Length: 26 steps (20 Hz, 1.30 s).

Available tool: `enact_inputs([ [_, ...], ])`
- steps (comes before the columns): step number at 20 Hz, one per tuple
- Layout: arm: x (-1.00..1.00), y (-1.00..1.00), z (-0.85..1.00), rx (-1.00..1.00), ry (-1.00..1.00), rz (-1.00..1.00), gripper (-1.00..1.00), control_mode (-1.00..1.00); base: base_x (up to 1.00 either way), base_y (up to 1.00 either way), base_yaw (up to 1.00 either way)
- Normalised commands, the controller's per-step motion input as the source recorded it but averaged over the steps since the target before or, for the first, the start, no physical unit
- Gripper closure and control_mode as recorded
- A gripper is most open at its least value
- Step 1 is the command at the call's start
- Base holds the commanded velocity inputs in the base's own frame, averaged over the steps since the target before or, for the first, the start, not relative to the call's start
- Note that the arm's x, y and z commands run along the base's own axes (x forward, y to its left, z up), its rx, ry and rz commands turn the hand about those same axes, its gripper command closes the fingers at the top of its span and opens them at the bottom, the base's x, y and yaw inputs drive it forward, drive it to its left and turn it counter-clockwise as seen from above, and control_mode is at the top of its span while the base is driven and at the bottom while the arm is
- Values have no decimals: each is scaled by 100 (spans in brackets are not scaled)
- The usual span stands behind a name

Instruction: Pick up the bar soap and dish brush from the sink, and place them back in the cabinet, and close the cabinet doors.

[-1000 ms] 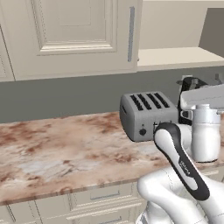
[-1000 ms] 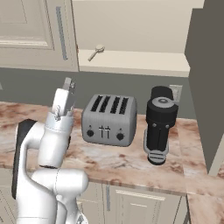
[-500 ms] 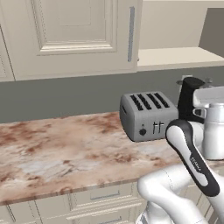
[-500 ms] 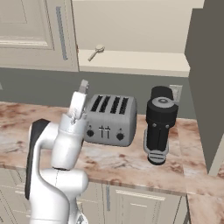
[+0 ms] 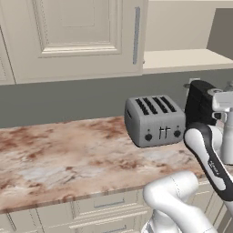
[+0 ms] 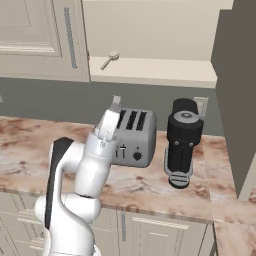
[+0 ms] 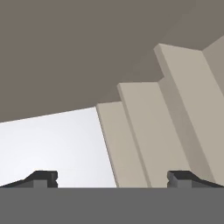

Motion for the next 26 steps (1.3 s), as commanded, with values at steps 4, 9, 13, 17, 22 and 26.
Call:
enact_inputs([
  [4,-13,-41,-35,0,-7,0,-100,-100,0,0,0],
  [9,-8,-33,-41,0,-10,0,-100,-100,0,0,0],
  [13,-13,-32,-46,0,-11,0,-100,-100,0,0,0],
  [17,-12,-24,-45,0,-9,0,-100,-100,0,0,0],
  [22,-6,-27,-47,0,-11,0,-100,-100,0,0,0],
  [26,-8,-36,-42,0,-10,0,-100,-100,0,0,0],
])
